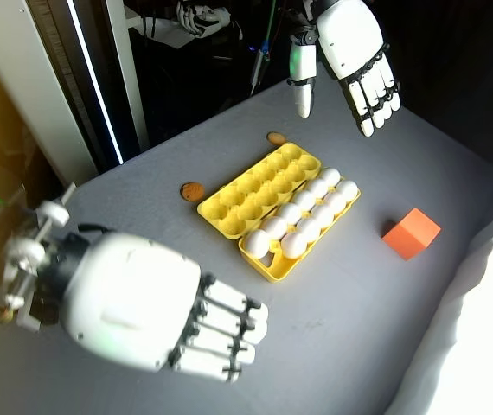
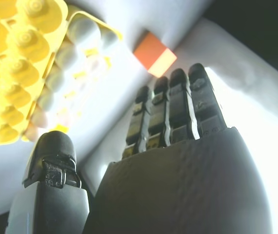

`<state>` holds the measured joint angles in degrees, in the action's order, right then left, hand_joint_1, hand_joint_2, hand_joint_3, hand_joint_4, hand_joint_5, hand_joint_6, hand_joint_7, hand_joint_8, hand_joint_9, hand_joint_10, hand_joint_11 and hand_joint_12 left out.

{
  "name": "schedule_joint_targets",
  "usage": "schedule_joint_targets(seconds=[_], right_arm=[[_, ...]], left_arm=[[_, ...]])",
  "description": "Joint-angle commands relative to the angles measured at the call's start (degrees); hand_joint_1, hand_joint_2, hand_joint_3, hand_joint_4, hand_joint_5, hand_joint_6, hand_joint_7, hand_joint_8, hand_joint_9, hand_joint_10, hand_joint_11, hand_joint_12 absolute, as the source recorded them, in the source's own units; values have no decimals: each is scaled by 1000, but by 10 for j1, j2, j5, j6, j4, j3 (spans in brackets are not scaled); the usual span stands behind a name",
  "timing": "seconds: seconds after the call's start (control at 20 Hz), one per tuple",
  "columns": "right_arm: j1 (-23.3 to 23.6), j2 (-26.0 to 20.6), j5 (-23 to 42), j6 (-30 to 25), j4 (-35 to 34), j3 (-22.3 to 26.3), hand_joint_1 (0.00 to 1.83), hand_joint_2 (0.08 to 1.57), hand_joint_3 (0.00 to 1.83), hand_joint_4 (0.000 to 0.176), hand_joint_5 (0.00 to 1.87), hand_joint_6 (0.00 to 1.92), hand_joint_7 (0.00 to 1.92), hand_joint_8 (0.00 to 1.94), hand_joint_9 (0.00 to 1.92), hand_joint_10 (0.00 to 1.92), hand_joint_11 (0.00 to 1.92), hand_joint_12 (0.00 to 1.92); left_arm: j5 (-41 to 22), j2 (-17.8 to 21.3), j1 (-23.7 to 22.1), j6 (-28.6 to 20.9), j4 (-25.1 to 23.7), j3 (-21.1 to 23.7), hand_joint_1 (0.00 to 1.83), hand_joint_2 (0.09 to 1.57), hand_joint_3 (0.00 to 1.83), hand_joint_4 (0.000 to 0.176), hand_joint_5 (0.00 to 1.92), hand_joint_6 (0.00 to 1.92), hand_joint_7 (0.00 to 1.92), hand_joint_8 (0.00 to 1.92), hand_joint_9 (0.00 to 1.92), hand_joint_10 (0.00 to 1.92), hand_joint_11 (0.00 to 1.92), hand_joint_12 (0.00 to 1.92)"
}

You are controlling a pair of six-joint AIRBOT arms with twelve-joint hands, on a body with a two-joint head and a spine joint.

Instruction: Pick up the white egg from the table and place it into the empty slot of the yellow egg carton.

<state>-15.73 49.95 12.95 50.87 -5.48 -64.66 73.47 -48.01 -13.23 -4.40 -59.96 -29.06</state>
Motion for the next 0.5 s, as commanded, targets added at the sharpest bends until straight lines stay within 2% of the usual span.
schedule_joint_targets(seconds=[0.0,0.05,0.1,0.15,0.25,0.45], right_arm=[[1,3,59,-4,-2,-9,1014,1047,3,0,350,48,376,35,332,50,0,1034],[-2,15,60,-4,-2,-21,1028,1064,8,0,376,49,403,38,367,65,0,1143],[-3,26,63,-4,-2,-32,1028,1065,8,0,386,51,413,39,375,68,0,1166],[-4,39,65,-4,-3,-45,992,1076,8,0,389,41,426,34,369,68,0,1105],[-4,57,74,-4,-3,-64,989,1071,6,0,404,46,435,36,374,70,0,1101],[-4,84,81,-4,-3,-91,1012,1048,0,0,437,45,474,37,414,90,0,1158]], left_arm=[[6,5,-7,2,-52,0,0,1272,16,0,55,5,67,11,57,13,8,6],[6,5,-7,2,-52,0,0,1276,16,0,52,3,66,9,60,13,11,7],[6,5,-7,2,-52,0,0,1279,15,0,32,0,57,4,54,9,1,1],[6,5,-7,2,-52,0,0,1279,11,0,35,2,55,1,48,4,12,7],[6,5,-7,2,-52,0,0,1280,10,0,48,7,69,7,60,8,27,13],[6,5,-7,2,-52,0,14,1287,7,0,75,11,85,9,72,8,46,27]])
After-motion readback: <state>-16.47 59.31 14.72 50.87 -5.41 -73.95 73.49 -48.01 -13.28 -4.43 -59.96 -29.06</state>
